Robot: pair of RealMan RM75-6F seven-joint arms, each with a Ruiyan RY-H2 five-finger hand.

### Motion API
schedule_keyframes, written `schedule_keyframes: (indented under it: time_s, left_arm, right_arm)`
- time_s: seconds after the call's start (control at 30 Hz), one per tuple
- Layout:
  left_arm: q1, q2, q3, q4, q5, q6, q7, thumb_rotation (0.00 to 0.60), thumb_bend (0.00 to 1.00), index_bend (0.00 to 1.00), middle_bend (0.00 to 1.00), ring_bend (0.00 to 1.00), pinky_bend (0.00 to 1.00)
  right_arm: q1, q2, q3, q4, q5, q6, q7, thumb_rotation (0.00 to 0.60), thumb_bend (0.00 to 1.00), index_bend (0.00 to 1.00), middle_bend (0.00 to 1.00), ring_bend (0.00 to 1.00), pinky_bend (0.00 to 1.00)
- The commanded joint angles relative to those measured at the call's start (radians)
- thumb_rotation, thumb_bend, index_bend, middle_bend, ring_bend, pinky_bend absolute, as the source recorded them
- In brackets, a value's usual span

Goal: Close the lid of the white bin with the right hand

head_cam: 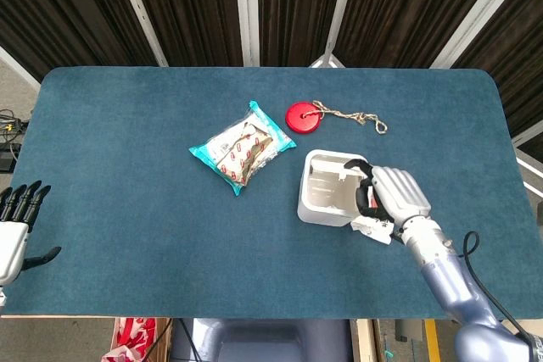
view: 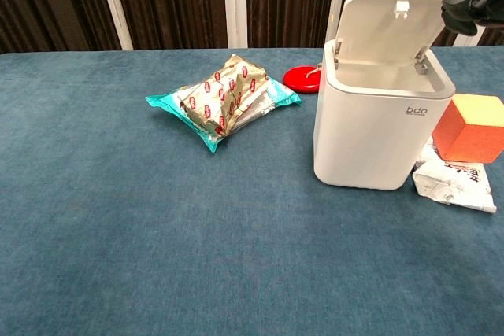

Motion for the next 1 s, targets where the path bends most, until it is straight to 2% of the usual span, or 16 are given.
schedule_keyframes:
  time_s: [0.03, 0.37, 1.0]
  left_arm:
    - [0.001, 0.000, 0.001, -0.001, 0.004, 0.003, 0.002, 0.600, 0.00, 0.00, 0.00, 0.00, 0.00]
    - [0.002, 0.000, 0.003, 0.002, 0.010, 0.008, 0.001, 0.600, 0.00, 0.00, 0.00, 0.00, 0.00]
    - [0.001, -0.001, 0.002, 0.002, 0.005, 0.004, 0.004, 0.600, 0.00, 0.00, 0.00, 0.00, 0.00]
  right_arm:
    - [-0.021, 0.018, -0.025, -0.042, -0.052, -0.009, 0.006, 0.600, 0.69, 0.24, 0.71, 0.77, 0.73]
    - [-0.024, -0.019, -0.101, -0.043, -0.106, -0.032, -0.016, 0.600, 0.69, 0.13, 0.71, 0.77, 0.73]
    - [-0.004, -0.126, -0.208, -0.028, -0.086, 0.009, -0.084, 0.600, 0.69, 0.12, 0.71, 0.77, 0.73]
